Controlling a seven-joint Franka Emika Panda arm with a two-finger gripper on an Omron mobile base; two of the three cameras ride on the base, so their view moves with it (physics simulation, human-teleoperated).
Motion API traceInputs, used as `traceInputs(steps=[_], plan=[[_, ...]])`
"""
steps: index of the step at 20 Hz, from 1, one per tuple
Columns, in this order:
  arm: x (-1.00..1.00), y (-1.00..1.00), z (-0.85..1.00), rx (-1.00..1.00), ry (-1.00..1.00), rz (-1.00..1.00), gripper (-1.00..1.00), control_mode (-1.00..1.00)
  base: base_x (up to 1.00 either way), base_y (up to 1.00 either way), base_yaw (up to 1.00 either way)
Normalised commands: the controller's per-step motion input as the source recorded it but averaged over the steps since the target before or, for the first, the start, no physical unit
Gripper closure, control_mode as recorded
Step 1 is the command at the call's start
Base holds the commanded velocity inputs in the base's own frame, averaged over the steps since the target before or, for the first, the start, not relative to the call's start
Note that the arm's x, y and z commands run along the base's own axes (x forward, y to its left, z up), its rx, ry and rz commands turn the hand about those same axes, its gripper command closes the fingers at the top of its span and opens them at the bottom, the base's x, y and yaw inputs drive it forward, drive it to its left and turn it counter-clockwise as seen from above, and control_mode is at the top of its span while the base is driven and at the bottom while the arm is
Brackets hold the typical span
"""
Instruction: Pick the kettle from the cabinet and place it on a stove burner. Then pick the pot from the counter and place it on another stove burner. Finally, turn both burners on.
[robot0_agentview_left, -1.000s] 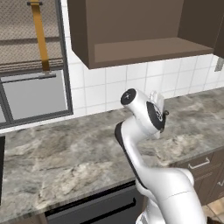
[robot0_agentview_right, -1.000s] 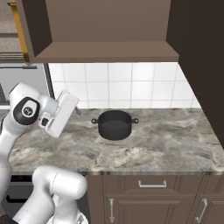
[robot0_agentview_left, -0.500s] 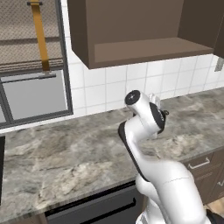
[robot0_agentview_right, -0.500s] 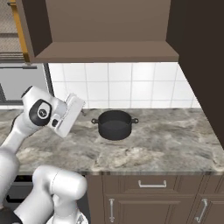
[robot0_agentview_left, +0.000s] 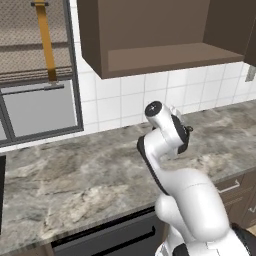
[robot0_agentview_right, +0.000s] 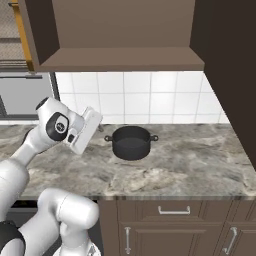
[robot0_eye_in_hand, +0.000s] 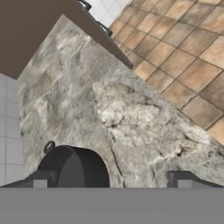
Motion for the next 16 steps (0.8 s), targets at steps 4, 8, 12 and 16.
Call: traceInputs(steps=[4, 8, 12, 16], plan=[[0.19, -0.01, -0.15, 0.02, -0.05, -0.09, -1.0, -1.0, 0.0, 0.0, 0.0], [0.19, -0.01, -0.24, 0.02, -0.05, -0.1, -1.0, -1.0, 0.0, 0.0, 0.0], [0.22, -0.01, -0.3, 0.02, -0.05, -0.09, -1.0, -1.0, 0.0, 0.0, 0.0], [0.24, 0.0, -0.31, 0.02, -0.05, -0.08, -1.0, -1.0, 0.0, 0.0, 0.0]])
